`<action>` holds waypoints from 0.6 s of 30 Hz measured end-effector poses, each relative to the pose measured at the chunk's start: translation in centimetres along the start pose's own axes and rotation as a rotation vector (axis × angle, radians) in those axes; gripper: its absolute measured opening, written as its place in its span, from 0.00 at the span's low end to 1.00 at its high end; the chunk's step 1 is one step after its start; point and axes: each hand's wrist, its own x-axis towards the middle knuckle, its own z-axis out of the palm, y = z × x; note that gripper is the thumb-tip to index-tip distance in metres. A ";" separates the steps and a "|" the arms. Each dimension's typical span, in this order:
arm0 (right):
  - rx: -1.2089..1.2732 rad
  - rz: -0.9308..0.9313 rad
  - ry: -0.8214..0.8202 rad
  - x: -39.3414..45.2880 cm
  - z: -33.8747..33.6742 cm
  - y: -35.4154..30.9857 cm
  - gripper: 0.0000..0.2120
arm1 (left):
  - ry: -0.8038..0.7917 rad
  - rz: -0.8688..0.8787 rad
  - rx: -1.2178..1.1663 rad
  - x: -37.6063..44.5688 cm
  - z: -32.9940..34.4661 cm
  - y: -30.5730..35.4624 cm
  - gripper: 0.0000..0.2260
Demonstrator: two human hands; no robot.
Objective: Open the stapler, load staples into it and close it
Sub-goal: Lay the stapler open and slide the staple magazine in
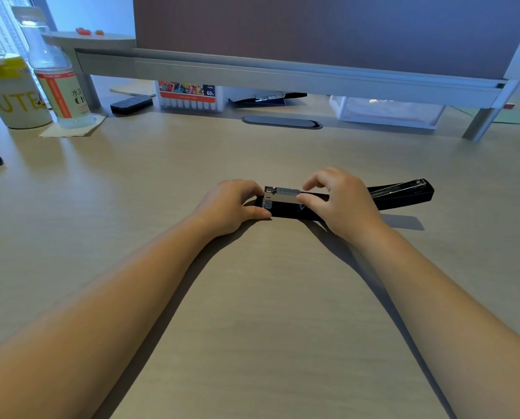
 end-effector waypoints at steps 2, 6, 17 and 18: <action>-0.035 0.009 -0.027 0.0 0.0 0.1 0.10 | 0.003 0.002 -0.001 0.0 0.0 0.0 0.17; -0.092 0.005 -0.069 0.1 0.2 -0.1 0.12 | 0.010 -0.001 0.006 0.1 0.0 0.0 0.17; -0.057 -0.019 -0.054 0.0 0.2 -0.3 0.12 | 0.015 0.008 -0.007 0.3 0.2 -0.3 0.16; -0.069 -0.007 -0.034 -0.1 0.1 -0.2 0.13 | 0.014 0.007 -0.013 0.3 0.2 -0.3 0.16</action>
